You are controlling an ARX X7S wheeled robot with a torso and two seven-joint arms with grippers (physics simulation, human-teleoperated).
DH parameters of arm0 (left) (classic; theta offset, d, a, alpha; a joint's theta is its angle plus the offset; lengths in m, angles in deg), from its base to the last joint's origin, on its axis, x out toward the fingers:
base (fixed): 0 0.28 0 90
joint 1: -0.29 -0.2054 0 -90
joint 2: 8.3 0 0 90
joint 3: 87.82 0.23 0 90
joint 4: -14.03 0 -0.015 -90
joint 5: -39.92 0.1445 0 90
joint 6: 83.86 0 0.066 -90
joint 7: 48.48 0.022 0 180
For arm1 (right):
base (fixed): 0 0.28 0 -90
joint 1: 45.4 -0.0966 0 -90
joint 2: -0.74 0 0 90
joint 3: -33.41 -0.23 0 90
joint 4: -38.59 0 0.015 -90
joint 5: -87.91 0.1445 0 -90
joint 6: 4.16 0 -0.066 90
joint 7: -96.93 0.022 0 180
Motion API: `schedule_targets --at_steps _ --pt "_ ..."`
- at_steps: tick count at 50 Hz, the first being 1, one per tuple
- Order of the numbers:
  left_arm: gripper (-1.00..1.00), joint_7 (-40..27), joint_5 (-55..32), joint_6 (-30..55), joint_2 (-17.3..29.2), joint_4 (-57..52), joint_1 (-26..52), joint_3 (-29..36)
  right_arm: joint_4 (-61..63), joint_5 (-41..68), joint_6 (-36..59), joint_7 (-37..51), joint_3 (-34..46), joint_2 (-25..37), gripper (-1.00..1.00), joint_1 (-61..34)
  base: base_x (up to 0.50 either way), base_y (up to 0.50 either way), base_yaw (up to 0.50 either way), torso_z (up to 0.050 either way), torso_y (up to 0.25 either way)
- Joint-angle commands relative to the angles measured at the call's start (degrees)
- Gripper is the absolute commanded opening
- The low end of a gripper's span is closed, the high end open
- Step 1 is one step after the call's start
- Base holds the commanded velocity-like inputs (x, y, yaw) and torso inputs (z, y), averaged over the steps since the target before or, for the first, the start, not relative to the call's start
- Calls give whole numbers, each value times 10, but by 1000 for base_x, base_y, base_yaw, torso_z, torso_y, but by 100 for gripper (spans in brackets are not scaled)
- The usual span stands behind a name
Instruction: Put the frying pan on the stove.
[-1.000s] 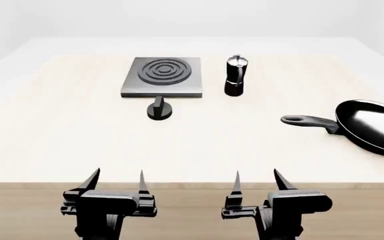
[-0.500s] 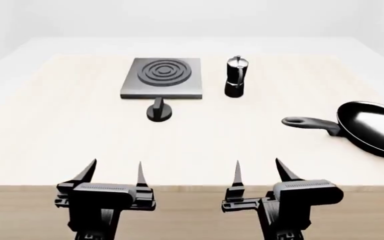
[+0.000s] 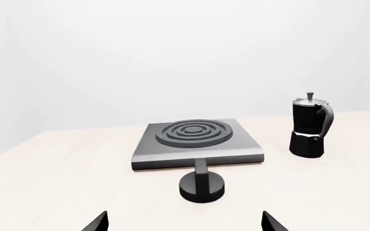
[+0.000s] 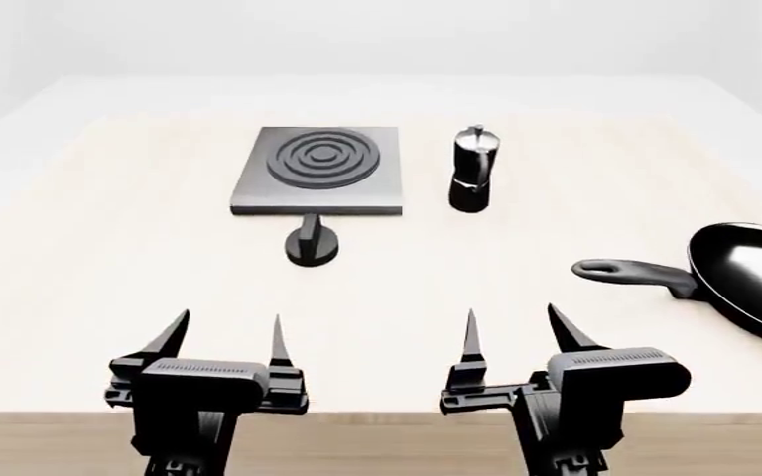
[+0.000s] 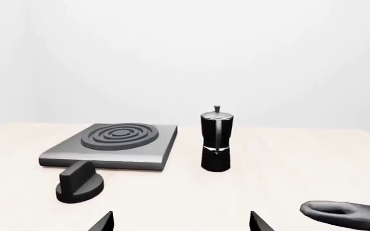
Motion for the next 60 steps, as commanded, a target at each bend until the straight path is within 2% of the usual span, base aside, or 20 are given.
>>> schedule_targets --at_steps 1,60 --pt "100 -9 -5 -2 6 1 2 4 3 9 3 5 5 8 100 -1 195 0 0 0 0" --pt "100 -26 -25 16 34 -12 6 33 25 33 27 36 26 31 100 -18 214 0 0 0 0"
